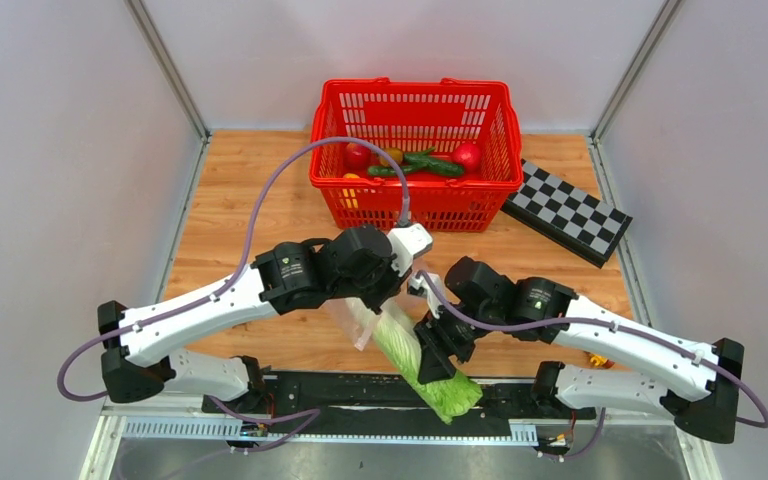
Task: Place the food in the zip-top bag and seal the zipper
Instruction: Place the fake vegetable in the zipper food storage bag.
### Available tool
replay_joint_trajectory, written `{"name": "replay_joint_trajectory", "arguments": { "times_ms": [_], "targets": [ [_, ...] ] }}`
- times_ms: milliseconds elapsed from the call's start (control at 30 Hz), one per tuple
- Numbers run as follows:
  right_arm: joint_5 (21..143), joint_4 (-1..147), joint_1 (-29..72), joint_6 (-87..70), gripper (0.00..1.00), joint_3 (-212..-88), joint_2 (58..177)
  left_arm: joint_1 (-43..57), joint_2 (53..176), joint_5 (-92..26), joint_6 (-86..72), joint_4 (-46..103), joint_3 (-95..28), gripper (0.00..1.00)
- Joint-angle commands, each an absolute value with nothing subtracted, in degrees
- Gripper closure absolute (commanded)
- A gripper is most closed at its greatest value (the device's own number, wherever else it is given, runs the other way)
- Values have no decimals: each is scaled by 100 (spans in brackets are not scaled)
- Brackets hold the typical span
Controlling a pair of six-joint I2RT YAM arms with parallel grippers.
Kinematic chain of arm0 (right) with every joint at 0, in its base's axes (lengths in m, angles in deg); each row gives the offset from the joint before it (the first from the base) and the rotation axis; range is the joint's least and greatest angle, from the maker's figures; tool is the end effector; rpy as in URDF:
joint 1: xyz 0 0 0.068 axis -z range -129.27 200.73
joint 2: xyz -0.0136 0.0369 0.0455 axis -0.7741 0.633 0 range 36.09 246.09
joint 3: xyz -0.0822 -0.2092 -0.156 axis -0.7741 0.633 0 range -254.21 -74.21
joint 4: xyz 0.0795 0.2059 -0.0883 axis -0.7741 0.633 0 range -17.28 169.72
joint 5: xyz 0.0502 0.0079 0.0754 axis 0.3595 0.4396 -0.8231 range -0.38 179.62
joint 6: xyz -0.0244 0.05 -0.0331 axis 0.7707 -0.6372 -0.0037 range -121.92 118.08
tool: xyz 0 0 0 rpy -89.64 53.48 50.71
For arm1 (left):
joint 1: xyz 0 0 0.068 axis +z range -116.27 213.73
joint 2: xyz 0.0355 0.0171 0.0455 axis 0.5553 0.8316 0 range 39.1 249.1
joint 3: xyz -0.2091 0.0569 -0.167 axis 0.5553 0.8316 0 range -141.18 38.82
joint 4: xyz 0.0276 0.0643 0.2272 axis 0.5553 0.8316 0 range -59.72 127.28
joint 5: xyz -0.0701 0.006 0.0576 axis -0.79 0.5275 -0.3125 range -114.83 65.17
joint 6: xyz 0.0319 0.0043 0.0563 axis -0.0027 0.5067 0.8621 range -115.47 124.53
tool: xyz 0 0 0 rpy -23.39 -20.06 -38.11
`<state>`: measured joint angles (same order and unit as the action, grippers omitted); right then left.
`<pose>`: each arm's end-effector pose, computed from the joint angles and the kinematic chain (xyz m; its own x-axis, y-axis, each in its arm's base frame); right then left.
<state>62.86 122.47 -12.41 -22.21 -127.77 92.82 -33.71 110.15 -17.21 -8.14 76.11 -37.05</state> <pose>0.0561 0.1611 0.2877 -0.6569 -0.6115 -0.4410 -0.7371 0.3980 0.5461 0.0988 -0.2204 0.3608 -0.4379 0.4875 -0.7554 0.8004 0.5940 -0.0807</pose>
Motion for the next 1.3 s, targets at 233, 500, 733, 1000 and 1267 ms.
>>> {"name": "replay_joint_trajectory", "arguments": {
  "times_ms": [233, 500, 733, 1000, 1267],
  "targets": [
    [7516, 12151, -605, -2140, 100, -13427, 9607, -3389, 10704, -2394, -962, 7253, -3468, 100],
    [6950, 11004, -16, -2983, 100, -12720, 8910, -3387, 10431, -2247, -1371, 7156, -3198, 100],
    [6427, 9949, 86, -3485, 95, -12292, 8549, -3386, 10538, -2722, -1393, 7005, -3245, 100],
    [6056, 10179, 160, -3116, 82, -12604, 9076, -3410, 10373, -3325, -1723, 6500, -3279, 100],
    [6173, 10856, 125, -2262, 36, -13075, 9010, -3409, 10156, -2504, -2062, 6438, -3227, 100]
  ]
}}
